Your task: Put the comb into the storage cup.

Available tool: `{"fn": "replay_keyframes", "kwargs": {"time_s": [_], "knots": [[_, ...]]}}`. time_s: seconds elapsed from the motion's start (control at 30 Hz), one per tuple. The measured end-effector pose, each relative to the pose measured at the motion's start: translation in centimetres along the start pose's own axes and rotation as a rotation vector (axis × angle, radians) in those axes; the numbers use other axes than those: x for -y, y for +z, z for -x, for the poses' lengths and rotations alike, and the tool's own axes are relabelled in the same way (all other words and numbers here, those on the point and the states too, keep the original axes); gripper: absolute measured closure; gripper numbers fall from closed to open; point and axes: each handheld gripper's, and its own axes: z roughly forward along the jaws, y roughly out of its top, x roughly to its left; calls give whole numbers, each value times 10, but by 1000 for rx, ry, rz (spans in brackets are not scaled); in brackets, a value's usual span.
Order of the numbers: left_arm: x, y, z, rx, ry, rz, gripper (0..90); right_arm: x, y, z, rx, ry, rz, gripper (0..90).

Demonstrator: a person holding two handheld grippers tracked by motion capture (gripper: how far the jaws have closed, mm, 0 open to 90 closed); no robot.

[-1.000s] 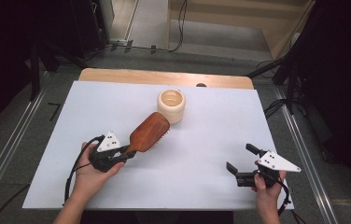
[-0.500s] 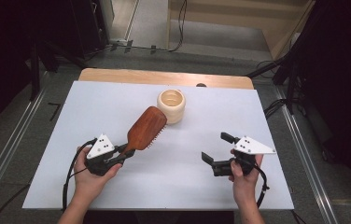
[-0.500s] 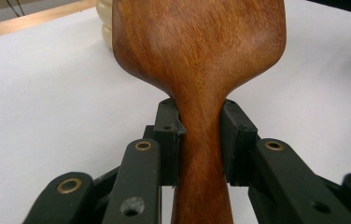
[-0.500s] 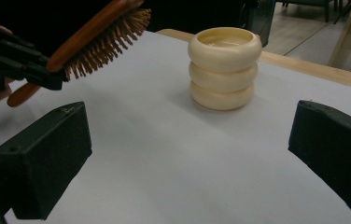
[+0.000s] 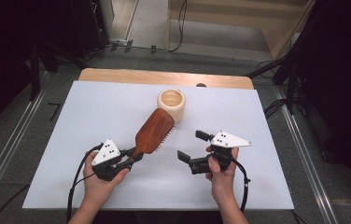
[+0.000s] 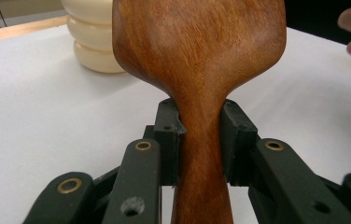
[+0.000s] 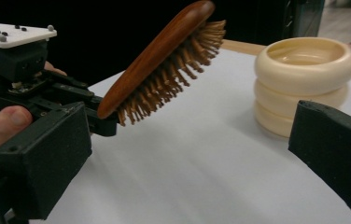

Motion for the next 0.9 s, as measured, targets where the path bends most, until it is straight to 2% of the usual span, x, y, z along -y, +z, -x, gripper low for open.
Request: {"fn": "replay_keyframes", "kwargs": {"time_s": [0.1,0.17,0.3,0.33,0.53,0.7,0.77,0.8,0.87,0.9], "knots": [[0,2,5,11,-12,24,722,0,7,-4,-23,23,11,0],[0,3,10,8,2,33,722,0,11,-7,-33,41,16,0],[0,6,18,13,12,46,722,1,16,-13,-23,79,24,0],[0,7,20,18,9,50,722,1,18,-16,-1,100,16,0],[-1,12,31,46,17,63,722,2,23,-22,-29,152,35,0],[-1,15,35,48,16,73,722,1,26,-29,-16,175,53,0],[-1,16,37,47,20,75,722,1,27,-29,-14,199,64,50],[-1,16,39,41,26,74,722,1,29,-29,-18,225,56,104],[-1,17,41,36,25,80,722,1,30,-29,-4,258,56,124],[-1,17,42,34,31,81,722,1,30,-28,-12,277,58,132]]}}
